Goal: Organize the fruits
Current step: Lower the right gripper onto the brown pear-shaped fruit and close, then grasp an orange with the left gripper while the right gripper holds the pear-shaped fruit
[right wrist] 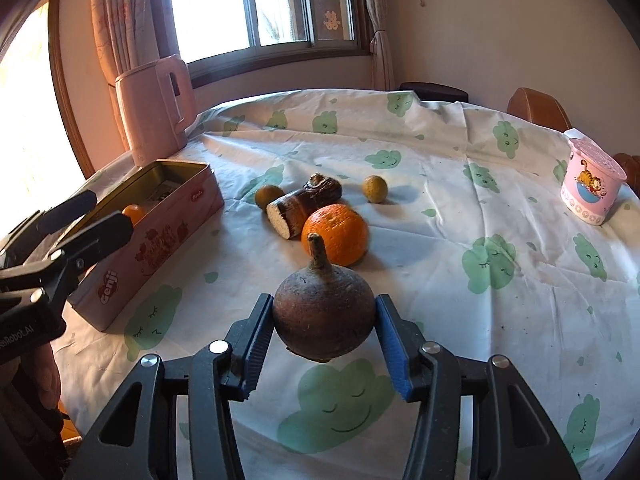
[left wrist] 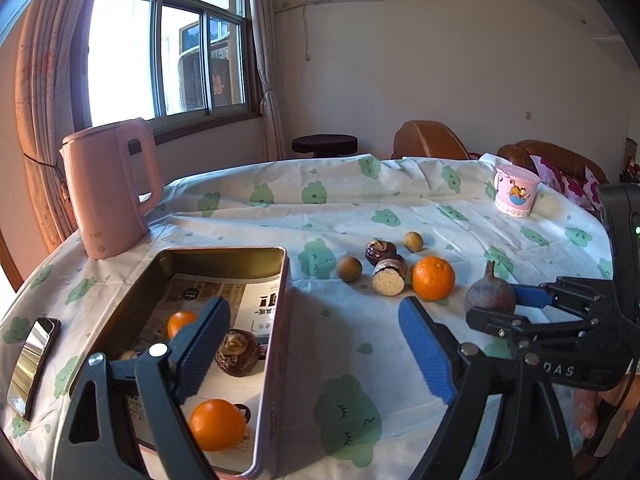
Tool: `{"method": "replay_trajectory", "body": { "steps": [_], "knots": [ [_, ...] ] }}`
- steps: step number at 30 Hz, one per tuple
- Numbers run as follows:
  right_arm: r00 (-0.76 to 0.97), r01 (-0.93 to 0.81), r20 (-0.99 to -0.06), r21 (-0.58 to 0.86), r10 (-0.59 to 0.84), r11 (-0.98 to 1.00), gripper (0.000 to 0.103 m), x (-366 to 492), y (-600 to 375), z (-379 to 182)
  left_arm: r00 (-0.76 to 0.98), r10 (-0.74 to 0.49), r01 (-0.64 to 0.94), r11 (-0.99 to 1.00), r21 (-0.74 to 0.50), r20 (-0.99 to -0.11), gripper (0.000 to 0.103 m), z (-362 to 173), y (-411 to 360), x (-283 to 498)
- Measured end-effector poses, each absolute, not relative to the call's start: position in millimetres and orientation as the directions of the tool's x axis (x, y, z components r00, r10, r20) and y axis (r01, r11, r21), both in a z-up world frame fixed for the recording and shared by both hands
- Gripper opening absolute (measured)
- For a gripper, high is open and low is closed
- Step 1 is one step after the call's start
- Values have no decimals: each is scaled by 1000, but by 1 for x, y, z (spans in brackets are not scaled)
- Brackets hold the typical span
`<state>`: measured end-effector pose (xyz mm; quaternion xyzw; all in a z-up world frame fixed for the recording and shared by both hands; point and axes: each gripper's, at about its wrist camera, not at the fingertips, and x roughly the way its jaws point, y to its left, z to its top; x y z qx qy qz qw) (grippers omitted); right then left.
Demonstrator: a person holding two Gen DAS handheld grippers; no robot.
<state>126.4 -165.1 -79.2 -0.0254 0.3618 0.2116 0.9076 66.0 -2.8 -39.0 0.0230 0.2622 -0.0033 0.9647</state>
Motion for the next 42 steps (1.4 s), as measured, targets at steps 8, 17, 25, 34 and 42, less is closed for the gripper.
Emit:
{"method": "replay_trajectory", "body": {
  "steps": [8,17,25,34,42],
  "knots": [
    [749,-269,-623,24,225,963,53,147,-197,-61,851,-45,87,995,57,-523,89,-40,-40,87],
    [773,-183,-616,11,151,983,53,166,-222,-65,797,-92,179,980,88,-596,72,-54,-91,118],
    [770,-192,-612,50,182,980,53,166,-229,-68,786,-46,141,984,107,-616,71,-58,-88,138],
    [774,-194,-603,66,194,979,53,165,-232,-67,765,12,72,992,103,-644,61,-63,-62,152],
    [772,-183,-606,74,190,980,53,166,-233,-68,780,-71,148,986,73,-622,58,-59,-84,139]
  ]
}}
